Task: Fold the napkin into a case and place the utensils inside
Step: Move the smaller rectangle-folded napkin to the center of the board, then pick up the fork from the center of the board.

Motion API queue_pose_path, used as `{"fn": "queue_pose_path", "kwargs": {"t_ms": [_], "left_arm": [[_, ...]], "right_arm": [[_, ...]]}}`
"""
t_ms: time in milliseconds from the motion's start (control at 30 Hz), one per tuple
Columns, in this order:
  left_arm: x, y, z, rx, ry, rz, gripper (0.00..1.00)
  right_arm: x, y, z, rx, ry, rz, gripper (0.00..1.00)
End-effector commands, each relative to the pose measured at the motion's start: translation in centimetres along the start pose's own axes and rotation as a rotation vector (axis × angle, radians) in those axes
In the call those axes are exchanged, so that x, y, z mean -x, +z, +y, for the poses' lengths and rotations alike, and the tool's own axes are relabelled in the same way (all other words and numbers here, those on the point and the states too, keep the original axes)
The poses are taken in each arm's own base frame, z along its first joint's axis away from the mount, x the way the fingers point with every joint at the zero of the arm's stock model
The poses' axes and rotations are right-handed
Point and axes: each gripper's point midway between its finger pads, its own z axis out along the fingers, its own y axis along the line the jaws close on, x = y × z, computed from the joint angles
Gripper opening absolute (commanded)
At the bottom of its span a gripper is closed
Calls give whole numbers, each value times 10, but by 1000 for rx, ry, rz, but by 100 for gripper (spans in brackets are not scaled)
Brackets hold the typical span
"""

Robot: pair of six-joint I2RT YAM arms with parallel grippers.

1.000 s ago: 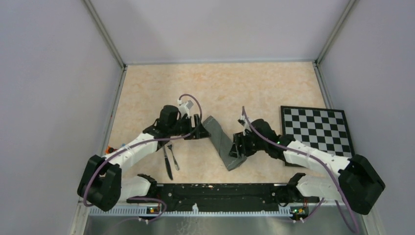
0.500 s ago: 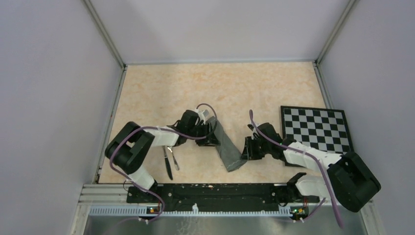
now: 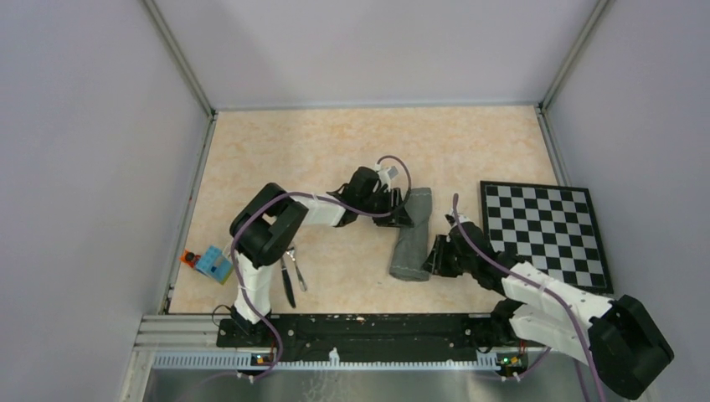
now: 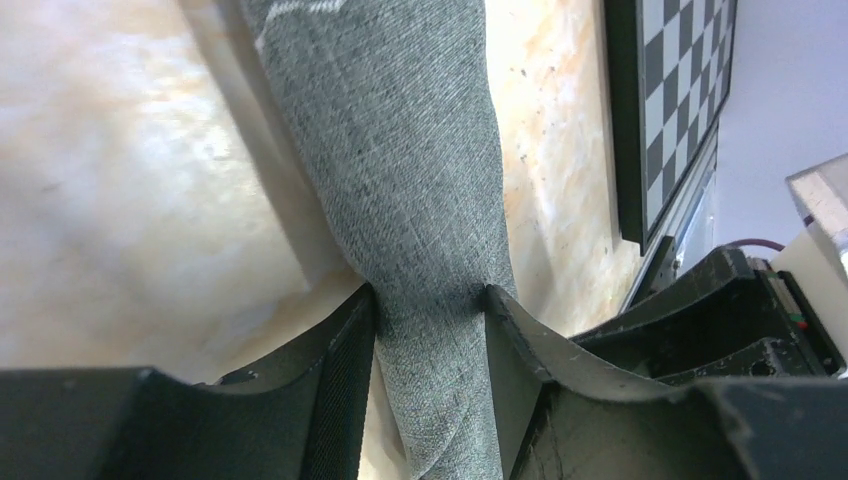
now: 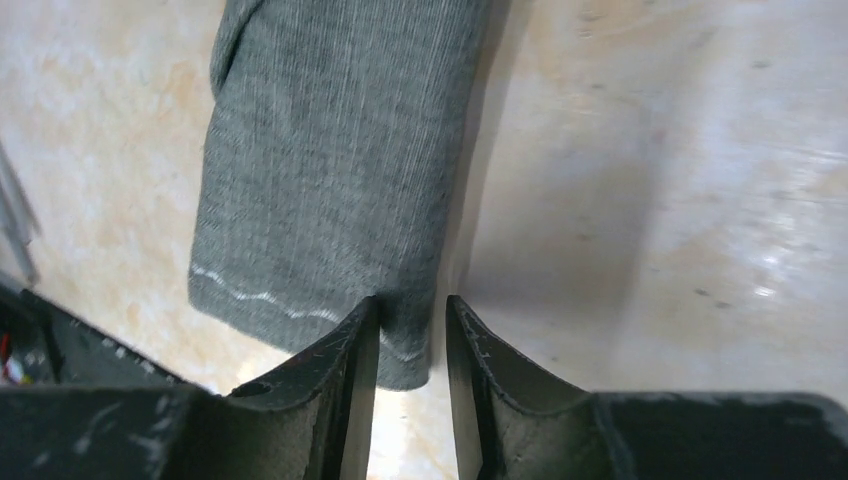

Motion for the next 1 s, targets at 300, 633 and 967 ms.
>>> {"fn": "queue_pose_path", "kwargs": {"t_ms": [300, 633, 967], "left_arm": [[10, -30, -43, 9, 142, -75, 68], [-50, -211, 33, 599, 18, -193, 76], [-113, -283, 94, 859, -484, -310, 55]], "right_arm": [[43, -33, -3, -84, -24, -199, 49], [56, -46, 67, 216, -252, -148, 64], [56, -45, 87, 311, -301, -123, 64]]}}
